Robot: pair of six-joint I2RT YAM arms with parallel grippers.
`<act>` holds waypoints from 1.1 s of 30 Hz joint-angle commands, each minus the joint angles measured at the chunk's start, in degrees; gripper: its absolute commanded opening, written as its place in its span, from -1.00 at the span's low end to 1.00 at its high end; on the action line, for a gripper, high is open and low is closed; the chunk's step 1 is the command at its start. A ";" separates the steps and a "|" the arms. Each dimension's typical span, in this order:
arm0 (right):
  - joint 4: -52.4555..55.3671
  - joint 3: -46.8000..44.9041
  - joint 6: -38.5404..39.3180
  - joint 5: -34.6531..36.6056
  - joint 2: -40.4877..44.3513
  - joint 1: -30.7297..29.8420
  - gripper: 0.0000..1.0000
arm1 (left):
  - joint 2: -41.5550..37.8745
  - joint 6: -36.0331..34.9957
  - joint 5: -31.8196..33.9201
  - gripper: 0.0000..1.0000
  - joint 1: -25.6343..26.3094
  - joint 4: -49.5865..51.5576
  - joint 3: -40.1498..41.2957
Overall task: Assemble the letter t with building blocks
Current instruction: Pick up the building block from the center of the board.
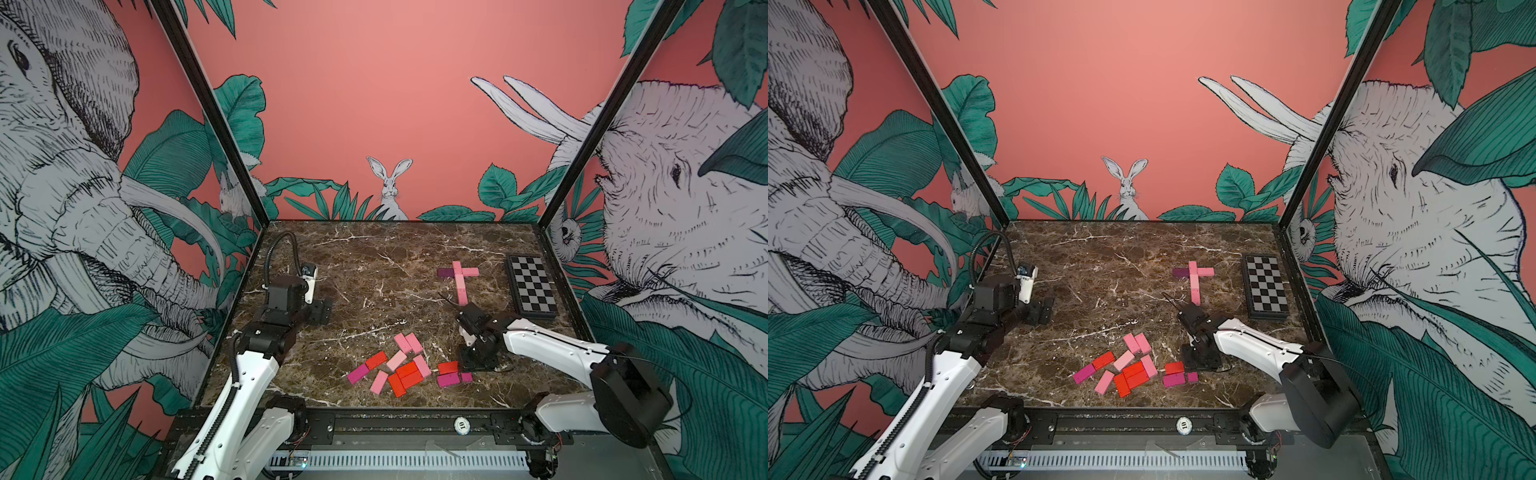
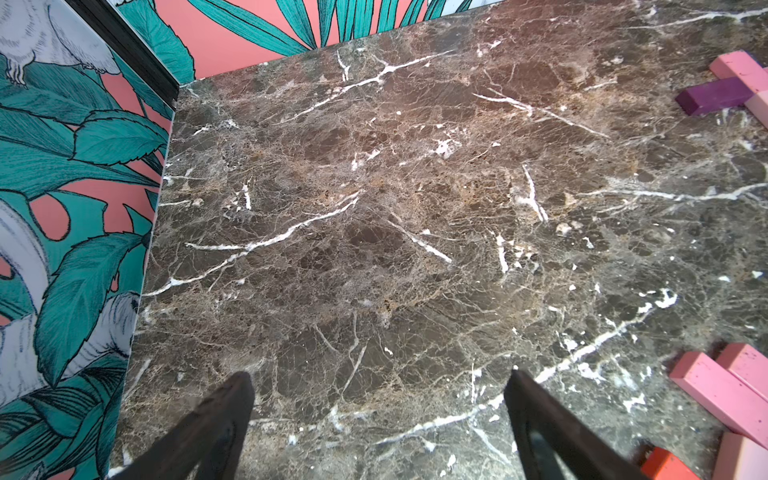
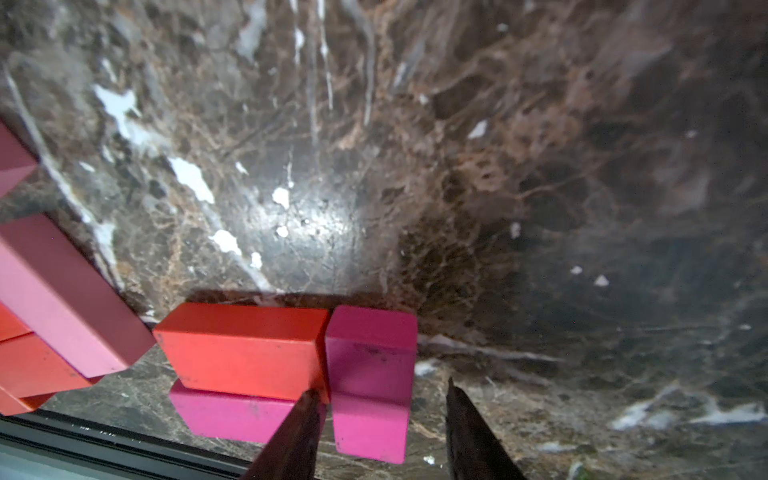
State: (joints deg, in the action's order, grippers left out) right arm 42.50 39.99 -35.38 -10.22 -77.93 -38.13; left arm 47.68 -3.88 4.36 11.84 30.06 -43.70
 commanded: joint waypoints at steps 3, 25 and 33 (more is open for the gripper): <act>1.58 -0.35 1.13 1.93 -1.57 -0.62 -0.10 | -0.05 0.53 0.63 0.93 -0.06 0.52 -0.59; 2.56 -1.60 4.76 -0.24 2.92 -1.68 -0.16 | 0.44 0.61 0.35 0.93 -0.06 0.51 -0.59; 3.31 -0.20 6.24 0.08 0.55 -1.71 -0.18 | 0.13 0.63 0.49 0.93 -0.06 0.52 -0.59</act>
State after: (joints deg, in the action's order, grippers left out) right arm 44.45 39.07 -30.17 -10.35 -76.27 -39.40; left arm 48.12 -3.86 4.58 11.84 30.06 -43.70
